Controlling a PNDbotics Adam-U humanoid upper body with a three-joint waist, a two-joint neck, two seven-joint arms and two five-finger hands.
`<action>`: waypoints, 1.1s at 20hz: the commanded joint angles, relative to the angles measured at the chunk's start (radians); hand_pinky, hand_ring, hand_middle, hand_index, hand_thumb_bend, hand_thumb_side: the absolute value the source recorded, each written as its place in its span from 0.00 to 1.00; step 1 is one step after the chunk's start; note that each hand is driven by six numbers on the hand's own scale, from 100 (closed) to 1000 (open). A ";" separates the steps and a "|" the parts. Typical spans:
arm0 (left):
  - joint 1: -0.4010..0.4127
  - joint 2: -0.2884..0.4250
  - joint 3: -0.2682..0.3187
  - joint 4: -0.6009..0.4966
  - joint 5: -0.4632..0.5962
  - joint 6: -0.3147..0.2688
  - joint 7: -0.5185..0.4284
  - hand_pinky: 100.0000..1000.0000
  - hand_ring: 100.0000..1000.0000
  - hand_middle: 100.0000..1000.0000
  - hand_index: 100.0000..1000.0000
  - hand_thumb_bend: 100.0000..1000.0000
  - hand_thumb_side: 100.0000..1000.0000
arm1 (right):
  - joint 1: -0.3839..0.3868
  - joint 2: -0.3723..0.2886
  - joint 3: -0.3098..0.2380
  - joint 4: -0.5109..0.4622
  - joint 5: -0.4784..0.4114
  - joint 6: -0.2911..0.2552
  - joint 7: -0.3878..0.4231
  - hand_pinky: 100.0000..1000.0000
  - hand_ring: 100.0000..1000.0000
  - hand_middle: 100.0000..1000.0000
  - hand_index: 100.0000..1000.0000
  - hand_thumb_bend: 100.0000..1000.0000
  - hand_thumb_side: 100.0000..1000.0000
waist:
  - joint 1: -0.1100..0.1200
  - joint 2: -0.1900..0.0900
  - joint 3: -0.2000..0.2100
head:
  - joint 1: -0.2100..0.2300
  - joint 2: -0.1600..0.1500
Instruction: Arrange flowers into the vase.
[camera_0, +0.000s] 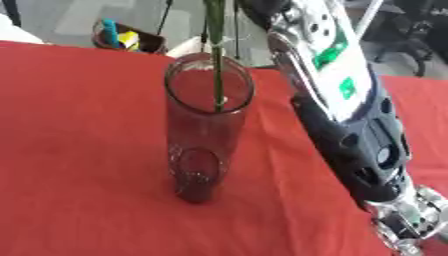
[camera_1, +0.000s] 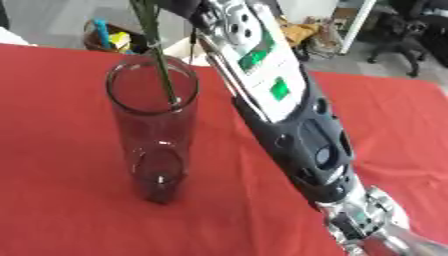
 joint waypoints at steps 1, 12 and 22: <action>-0.006 0.006 -0.004 -0.016 0.001 0.003 0.001 0.43 0.39 0.63 0.73 0.00 0.95 | -0.006 -0.014 -0.010 -0.019 0.011 -0.010 0.010 0.82 1.00 0.29 0.28 0.00 0.59 | 0.010 -0.022 -0.004 | 0.011 -0.013; -0.004 0.008 -0.002 -0.016 -0.001 0.005 0.004 0.43 0.39 0.64 0.73 0.00 0.95 | 0.023 -0.012 -0.010 -0.019 0.034 -0.021 0.033 0.82 1.00 0.29 0.28 0.00 0.60 | 0.011 -0.024 -0.020 | 0.038 -0.015; -0.001 0.008 -0.002 -0.016 -0.005 0.010 0.003 0.43 0.39 0.64 0.73 0.00 0.96 | 0.050 -0.007 -0.006 -0.019 0.059 -0.029 0.070 0.83 1.00 0.29 0.28 0.00 0.61 | 0.014 -0.024 -0.031 | 0.048 -0.012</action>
